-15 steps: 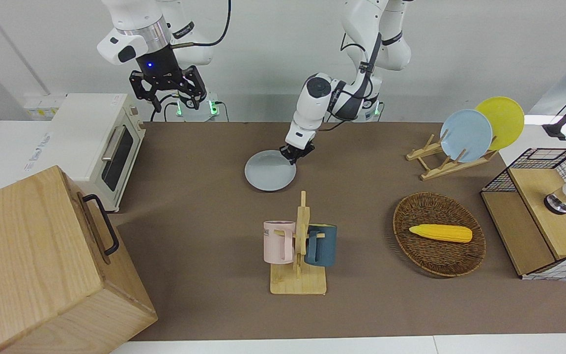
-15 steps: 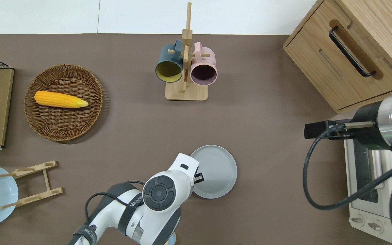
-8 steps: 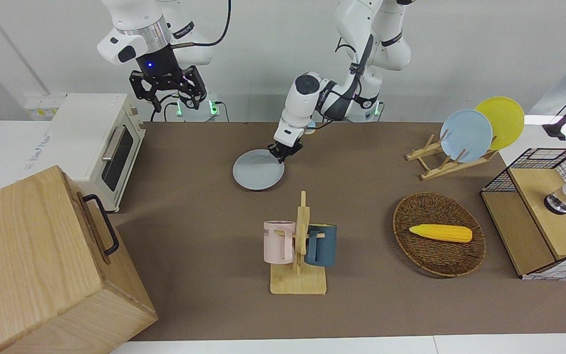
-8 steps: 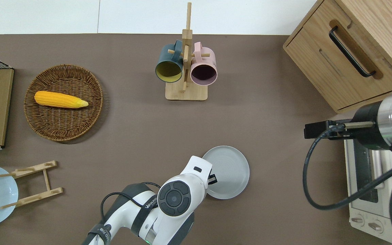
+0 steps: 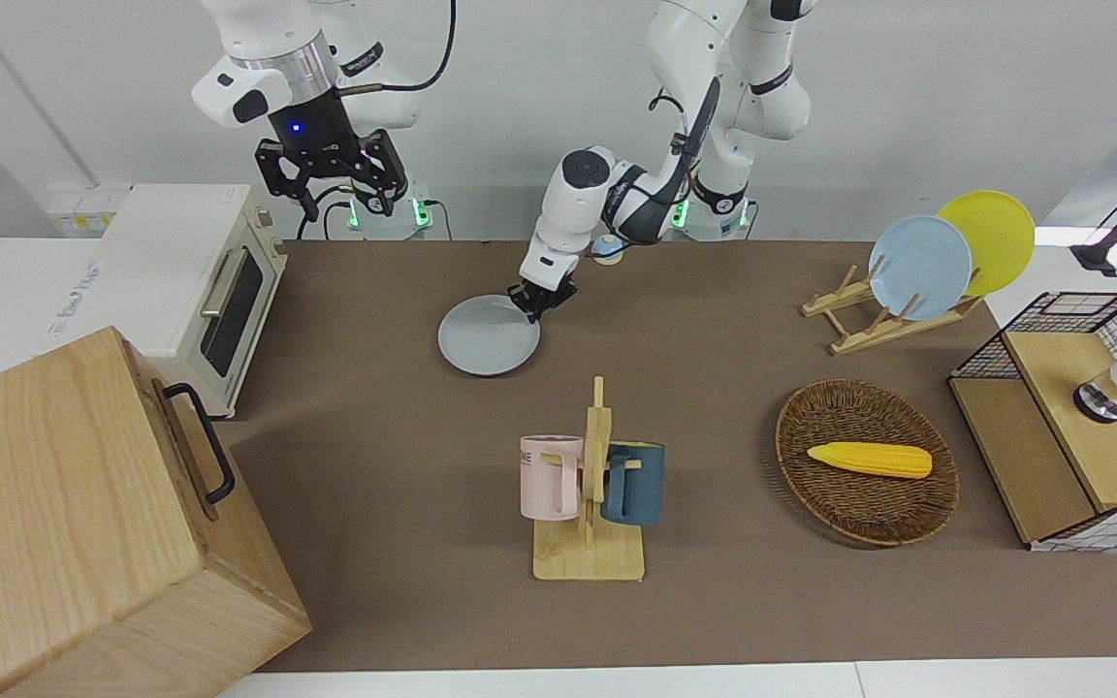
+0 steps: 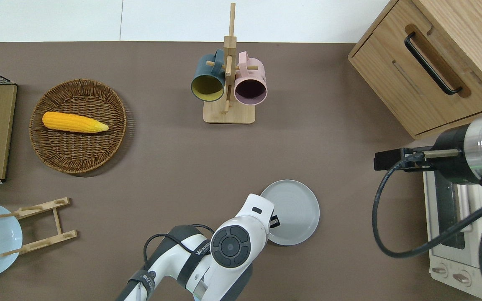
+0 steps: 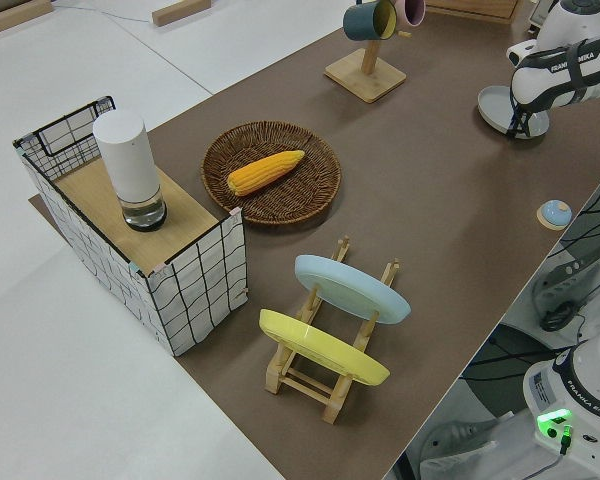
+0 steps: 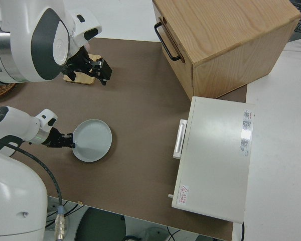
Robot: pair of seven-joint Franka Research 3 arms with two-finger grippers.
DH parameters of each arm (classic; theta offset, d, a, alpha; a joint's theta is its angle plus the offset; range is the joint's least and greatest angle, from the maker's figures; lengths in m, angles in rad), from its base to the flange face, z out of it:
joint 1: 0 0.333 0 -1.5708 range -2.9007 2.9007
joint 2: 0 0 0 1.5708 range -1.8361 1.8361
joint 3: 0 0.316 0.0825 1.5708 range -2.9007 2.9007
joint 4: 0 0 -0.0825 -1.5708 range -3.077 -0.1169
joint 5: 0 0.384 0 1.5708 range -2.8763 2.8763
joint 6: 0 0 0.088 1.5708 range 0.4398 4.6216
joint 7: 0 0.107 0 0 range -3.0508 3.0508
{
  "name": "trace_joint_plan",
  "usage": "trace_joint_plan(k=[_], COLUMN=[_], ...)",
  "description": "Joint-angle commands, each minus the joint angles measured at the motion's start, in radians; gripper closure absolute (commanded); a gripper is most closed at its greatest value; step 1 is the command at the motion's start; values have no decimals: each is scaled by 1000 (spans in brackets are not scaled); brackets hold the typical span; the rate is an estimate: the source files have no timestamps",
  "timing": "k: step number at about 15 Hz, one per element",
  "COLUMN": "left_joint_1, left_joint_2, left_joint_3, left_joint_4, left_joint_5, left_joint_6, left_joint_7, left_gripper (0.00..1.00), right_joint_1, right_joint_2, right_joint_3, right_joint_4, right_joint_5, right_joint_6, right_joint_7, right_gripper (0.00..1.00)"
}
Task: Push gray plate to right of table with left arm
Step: 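Continue pushing the gray plate a little farther with the left gripper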
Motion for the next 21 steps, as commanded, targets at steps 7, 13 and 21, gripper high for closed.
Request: trace_joint_plan(k=[7, 13, 21], left_joint_1=[-33, -26, 91], left_joint_2=[58, 26, -123], left_joint_3=[13, 25, 43], left_joint_4=[45, 45, 45], left_joint_5=[28, 77, 153], left_joint_6=[25, -46, -304], left_joint_7=[-41, -39, 215], left_gripper=[9, 7, 9], right_joint_1=[-6, -6, -6], right_joint_2=[6, 6, 6], right_joint_3=[3, 4, 4], right_joint_4=[14, 14, 14], right_joint_5=[16, 16, 16], right_joint_6=[-5, -5, -5], right_joint_7=[2, 2, 2], right_gripper=[5, 5, 5])
